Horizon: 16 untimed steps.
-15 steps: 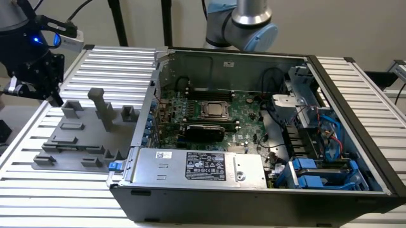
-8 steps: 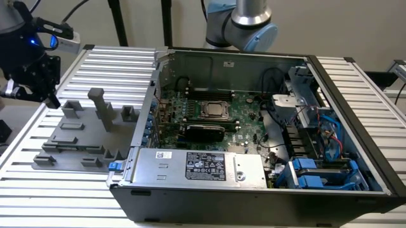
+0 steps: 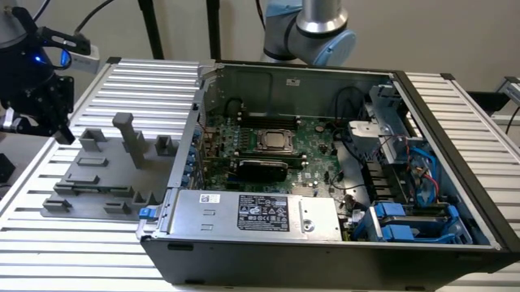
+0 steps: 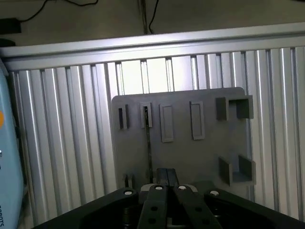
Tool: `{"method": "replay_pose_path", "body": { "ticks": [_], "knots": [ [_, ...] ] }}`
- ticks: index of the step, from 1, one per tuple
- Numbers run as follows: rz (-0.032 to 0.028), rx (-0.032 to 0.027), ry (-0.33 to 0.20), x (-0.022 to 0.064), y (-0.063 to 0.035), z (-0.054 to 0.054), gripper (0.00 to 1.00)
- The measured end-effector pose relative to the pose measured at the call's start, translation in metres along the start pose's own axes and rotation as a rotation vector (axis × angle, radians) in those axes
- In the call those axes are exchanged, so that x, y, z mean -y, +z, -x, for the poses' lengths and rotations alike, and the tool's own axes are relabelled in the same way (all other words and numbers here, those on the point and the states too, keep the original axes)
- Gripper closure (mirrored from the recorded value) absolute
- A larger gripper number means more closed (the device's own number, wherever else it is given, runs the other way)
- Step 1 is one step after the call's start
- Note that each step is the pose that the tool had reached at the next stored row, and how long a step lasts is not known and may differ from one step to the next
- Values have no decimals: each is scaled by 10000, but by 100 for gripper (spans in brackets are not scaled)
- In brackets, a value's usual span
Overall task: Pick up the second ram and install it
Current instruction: 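Pick up the second ram and move it above second insertion slot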
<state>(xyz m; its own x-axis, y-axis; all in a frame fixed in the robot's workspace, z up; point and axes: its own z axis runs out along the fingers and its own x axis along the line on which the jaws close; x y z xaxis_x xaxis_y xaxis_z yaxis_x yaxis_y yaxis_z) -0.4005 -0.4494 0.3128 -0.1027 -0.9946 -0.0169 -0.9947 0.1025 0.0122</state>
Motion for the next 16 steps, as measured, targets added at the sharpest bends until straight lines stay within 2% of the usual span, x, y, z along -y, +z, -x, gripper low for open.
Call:
{"method": "replay_pose_path", "body": {
  "ticks": [2,5,7,8,10,11,12,16],
  "knots": [
    [-50,5,-12,-2,8,-10,89],
    [-80,8,-50,0,19,-16,88],
    [-91,9,-62,1,28,-17,76],
    [-95,10,-65,1,35,-17,76],
    [-96,9,-67,1,51,-17,64],
    [-96,8,-67,0,61,-17,64],
    [-96,9,-68,1,71,-18,58],
    [-106,10,-69,2,139,-19,58]
  ]
}}
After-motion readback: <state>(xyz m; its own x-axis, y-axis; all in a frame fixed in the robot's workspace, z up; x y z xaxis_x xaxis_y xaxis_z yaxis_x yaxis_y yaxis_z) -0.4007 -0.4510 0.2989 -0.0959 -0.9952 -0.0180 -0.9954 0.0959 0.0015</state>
